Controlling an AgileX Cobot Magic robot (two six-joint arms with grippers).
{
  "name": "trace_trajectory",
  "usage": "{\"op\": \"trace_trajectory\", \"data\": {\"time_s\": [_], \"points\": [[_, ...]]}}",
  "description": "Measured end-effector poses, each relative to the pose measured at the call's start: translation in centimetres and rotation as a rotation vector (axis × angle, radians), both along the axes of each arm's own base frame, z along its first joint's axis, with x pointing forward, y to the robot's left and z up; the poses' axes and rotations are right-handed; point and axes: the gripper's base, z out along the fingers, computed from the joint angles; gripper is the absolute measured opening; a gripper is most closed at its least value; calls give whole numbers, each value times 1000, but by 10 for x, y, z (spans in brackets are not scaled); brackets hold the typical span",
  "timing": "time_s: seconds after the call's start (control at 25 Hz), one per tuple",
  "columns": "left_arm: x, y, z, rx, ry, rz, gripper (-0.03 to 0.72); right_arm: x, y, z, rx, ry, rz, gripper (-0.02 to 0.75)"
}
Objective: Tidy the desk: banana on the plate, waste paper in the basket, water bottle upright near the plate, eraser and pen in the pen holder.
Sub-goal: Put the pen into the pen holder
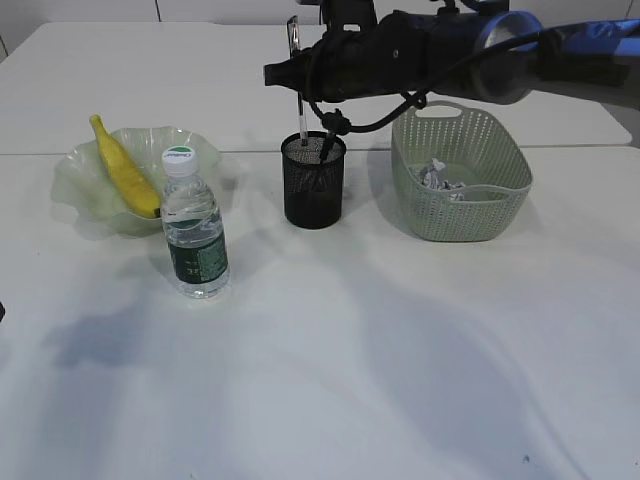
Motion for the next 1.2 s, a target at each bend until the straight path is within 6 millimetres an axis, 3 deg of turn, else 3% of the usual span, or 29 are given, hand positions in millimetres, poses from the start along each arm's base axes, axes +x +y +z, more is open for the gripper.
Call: {"op": "trace_trajectory", "data": {"time_s": [1.2], "points": [[0,0,0,0,4,0,457,4,2,-48,-38,118,5,55]]}}
